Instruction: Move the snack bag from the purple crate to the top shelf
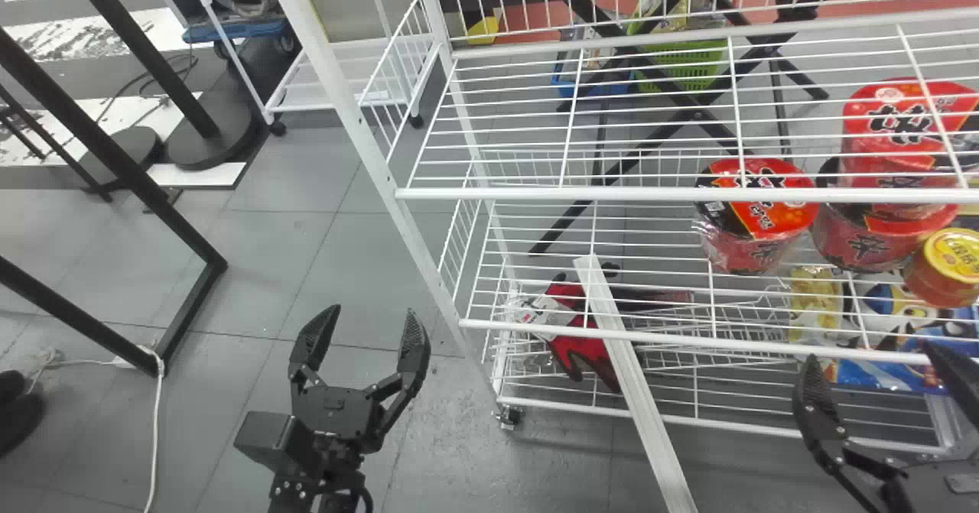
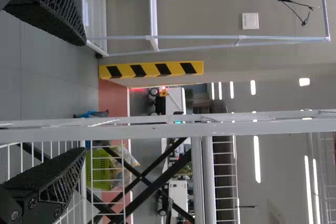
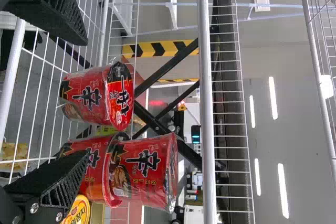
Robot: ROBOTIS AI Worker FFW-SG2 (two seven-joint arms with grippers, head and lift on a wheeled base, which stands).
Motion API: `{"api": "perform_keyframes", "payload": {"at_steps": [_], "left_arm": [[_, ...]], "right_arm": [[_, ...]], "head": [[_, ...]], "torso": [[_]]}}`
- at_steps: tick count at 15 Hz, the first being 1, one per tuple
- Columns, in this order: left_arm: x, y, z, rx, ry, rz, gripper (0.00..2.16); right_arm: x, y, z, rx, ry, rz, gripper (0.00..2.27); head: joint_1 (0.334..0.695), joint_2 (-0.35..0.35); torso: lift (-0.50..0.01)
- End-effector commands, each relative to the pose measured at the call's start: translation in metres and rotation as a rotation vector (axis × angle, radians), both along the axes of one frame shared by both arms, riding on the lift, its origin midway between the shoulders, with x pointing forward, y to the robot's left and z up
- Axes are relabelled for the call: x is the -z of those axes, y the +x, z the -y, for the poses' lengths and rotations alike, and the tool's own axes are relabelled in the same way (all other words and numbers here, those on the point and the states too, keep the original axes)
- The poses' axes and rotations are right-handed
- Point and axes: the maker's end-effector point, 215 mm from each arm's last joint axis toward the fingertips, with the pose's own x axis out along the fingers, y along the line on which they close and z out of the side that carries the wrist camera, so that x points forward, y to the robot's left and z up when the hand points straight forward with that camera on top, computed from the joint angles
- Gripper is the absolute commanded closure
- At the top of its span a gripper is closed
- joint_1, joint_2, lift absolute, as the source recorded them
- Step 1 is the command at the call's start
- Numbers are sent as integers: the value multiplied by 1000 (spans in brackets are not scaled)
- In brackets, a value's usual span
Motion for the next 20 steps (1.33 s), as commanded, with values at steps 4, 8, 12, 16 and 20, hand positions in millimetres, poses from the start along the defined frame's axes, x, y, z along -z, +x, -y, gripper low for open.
{"api": "perform_keyframes", "payload": {"at_steps": [4, 8, 12, 16, 20], "left_arm": [[4, 1, -1, 0, -3, -6, 100], [7, 2, 4, 13, -9, -6, 100], [7, 2, -3, 14, -4, -2, 100], [5, 1, -4, 14, -7, 16, 100], [6, 1, -1, 19, -7, 28, 100]], "right_arm": [[-17, -15, 25, 54, -4, -48, 63], [-24, -28, 62, 108, 9, -155, 60], [-32, -50, 128, 149, 75, -305, 66], [-51, -74, 179, 140, 137, -428, 73], [-72, -96, 247, 209, 165, -484, 73]], "head": [[695, 263], [695, 243], [695, 168], [695, 80], [695, 9]], "torso": [[-451], [-451], [-451], [-451], [-451]]}}
